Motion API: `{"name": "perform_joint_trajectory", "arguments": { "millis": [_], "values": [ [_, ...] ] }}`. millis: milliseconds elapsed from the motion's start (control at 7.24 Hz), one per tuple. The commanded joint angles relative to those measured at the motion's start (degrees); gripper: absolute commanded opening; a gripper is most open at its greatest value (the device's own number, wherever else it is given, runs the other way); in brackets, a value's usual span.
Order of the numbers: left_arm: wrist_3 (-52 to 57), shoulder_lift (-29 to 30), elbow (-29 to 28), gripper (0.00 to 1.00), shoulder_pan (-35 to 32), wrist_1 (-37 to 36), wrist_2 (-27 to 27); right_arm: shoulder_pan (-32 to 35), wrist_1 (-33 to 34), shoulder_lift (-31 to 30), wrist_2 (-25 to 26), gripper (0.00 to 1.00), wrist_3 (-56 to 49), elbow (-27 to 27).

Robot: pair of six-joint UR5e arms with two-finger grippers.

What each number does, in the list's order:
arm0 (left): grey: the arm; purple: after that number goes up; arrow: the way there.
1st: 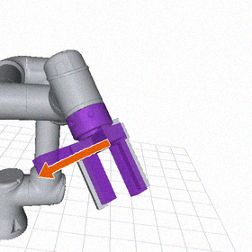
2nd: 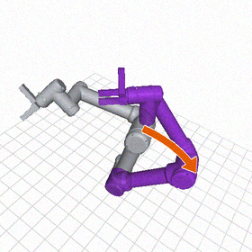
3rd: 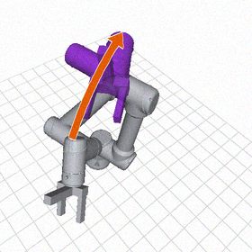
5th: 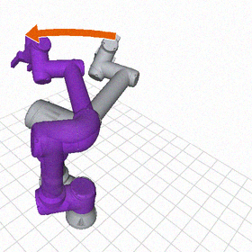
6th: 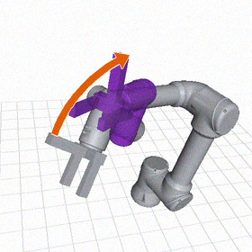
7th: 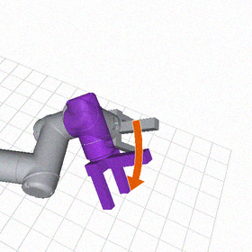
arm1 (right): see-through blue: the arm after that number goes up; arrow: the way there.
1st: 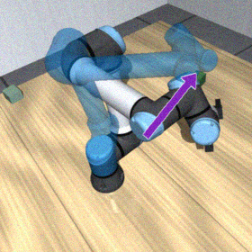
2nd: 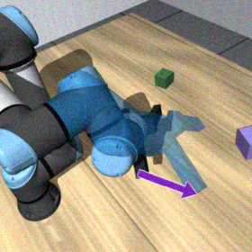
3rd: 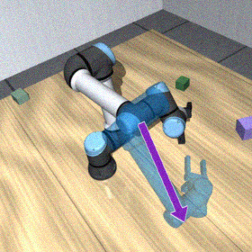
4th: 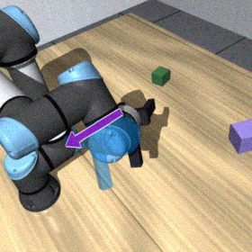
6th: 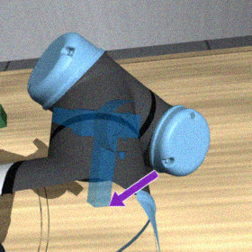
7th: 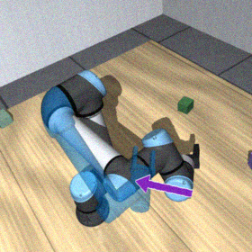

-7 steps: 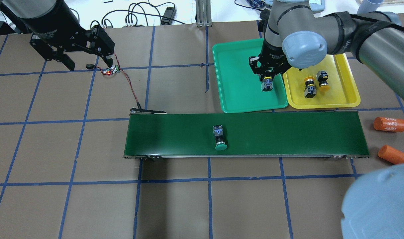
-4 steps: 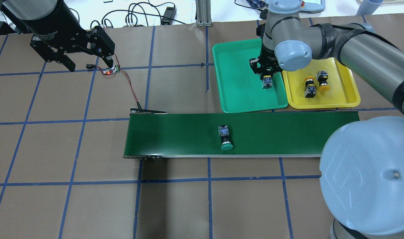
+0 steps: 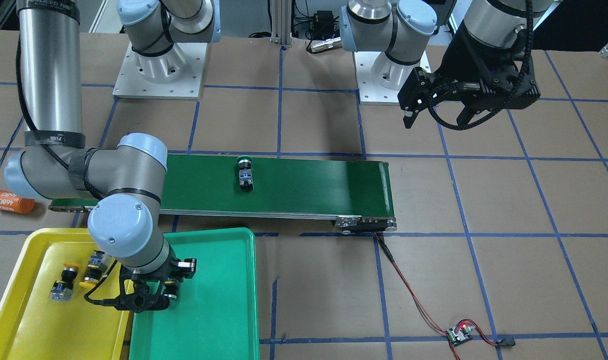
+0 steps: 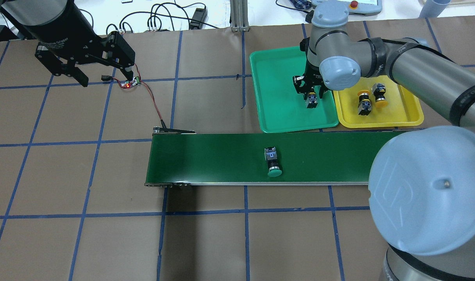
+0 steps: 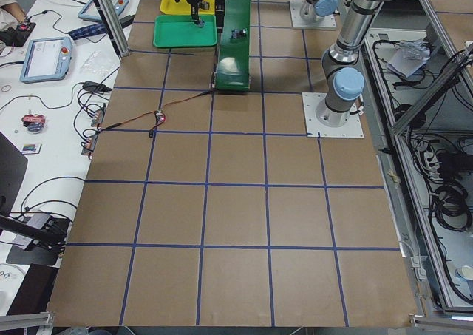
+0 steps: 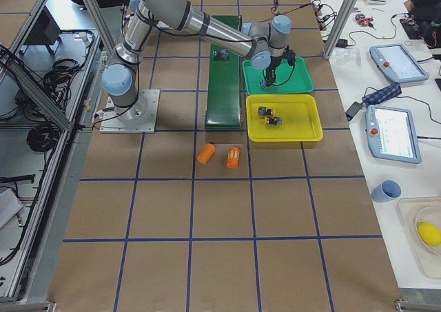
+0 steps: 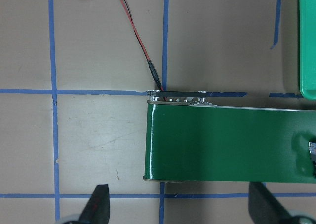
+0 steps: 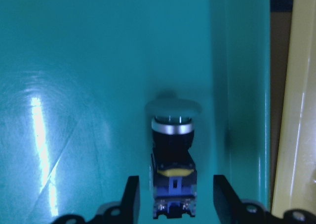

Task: Sort buttons by color to trays
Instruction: 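Lower the green button into the green tray and open the right gripper, then move the right gripper back down to the last green button on the belt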

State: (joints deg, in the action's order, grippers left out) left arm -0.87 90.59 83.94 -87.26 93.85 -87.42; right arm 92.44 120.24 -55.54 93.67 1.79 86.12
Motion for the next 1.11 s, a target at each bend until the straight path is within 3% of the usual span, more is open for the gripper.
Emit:
{"name": "perform_joint_trajectory", "arguments": {
  "millis": [0, 414, 829, 967],
  "values": [
    [-0.5, -0.1, 0.0, 1.00, 0.1, -0.1, -0.3, -0.2, -0.1, -1.3, 0.3, 1.00, 0.0, -0.1],
    [-0.2, 0.7, -0.2, 1.00, 0.2, -0.2, -0.6, -1.3, -9.5, -10.2, 0.2, 1.00, 0.4, 2.3],
    [-0.3, 0.5, -0.1, 1.00, 0.1, -0.3, -0.5, -1.1, -10.6, -23.6, -0.8, 1.00, 0.8, 17.2],
    [-0.3, 0.2, -0.1, 1.00, 0.1, -0.2, -0.6, -0.5, -10.6, -25.6, -2.4, 1.00, 1.7, 20.5]
  ]
}}
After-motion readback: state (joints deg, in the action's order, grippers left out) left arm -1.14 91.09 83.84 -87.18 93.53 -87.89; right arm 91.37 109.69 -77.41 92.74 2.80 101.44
